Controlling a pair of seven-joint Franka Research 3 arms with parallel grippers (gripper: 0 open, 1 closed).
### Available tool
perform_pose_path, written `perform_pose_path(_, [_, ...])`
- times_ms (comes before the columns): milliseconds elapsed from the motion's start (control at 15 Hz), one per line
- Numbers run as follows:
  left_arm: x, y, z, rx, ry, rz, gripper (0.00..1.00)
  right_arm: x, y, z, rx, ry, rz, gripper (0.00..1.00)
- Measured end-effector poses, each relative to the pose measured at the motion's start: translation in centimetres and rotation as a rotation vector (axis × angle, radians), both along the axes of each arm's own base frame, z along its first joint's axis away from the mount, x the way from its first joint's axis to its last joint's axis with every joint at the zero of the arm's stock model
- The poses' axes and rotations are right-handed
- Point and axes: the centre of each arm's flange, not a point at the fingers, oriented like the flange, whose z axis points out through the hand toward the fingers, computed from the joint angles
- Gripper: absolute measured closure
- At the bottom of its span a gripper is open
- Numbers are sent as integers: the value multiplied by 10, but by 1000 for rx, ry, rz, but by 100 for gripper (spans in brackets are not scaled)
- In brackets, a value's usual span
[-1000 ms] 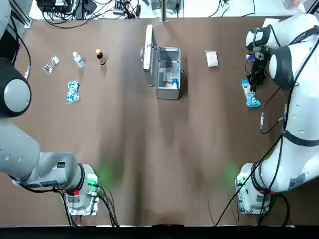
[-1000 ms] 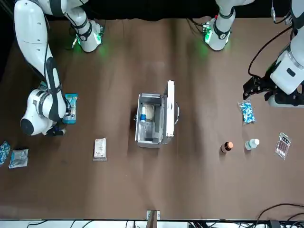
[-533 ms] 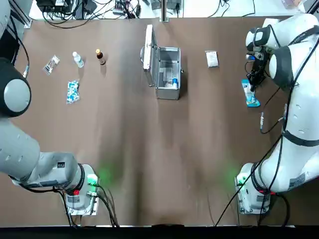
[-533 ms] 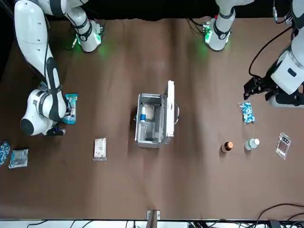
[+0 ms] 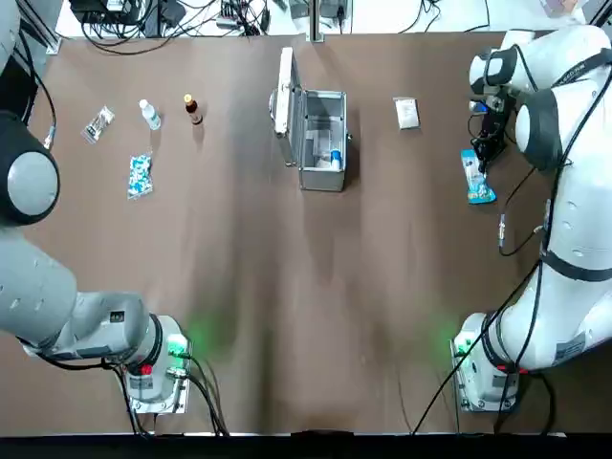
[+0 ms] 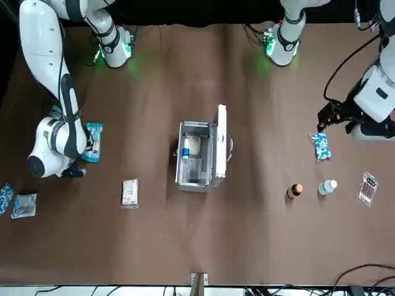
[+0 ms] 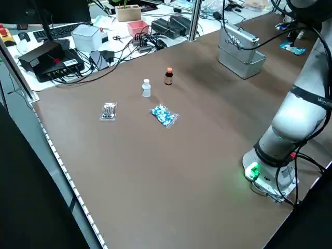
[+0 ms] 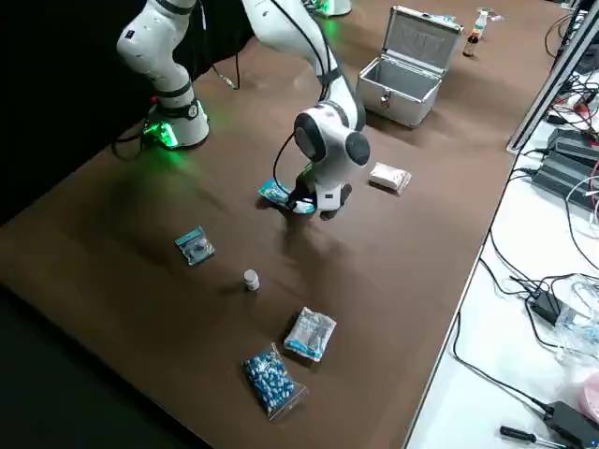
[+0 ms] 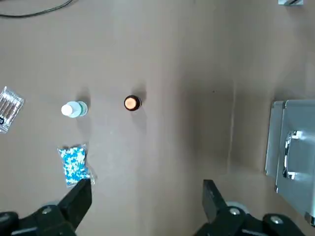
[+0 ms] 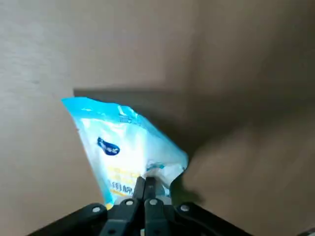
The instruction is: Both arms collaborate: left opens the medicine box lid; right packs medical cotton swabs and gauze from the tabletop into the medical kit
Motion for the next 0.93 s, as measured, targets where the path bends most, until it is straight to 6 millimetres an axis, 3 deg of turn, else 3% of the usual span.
perform_pose_path(333, [4, 0, -5, -3, -4, 2, 0, 33, 61, 46, 57, 11, 64, 99])
perform_pose_path(600, [14, 1, -14, -10, -23, 4, 0, 45, 116, 79, 145, -60, 7, 99])
perform_pose_path(733, [16, 2, -15, -11, -24, 6, 0, 48, 153, 107, 156, -86, -25, 99])
perform_pose_path(933, [16, 2, -15, -11, -24, 7, 0, 51, 224, 152, 185, -128, -79, 99])
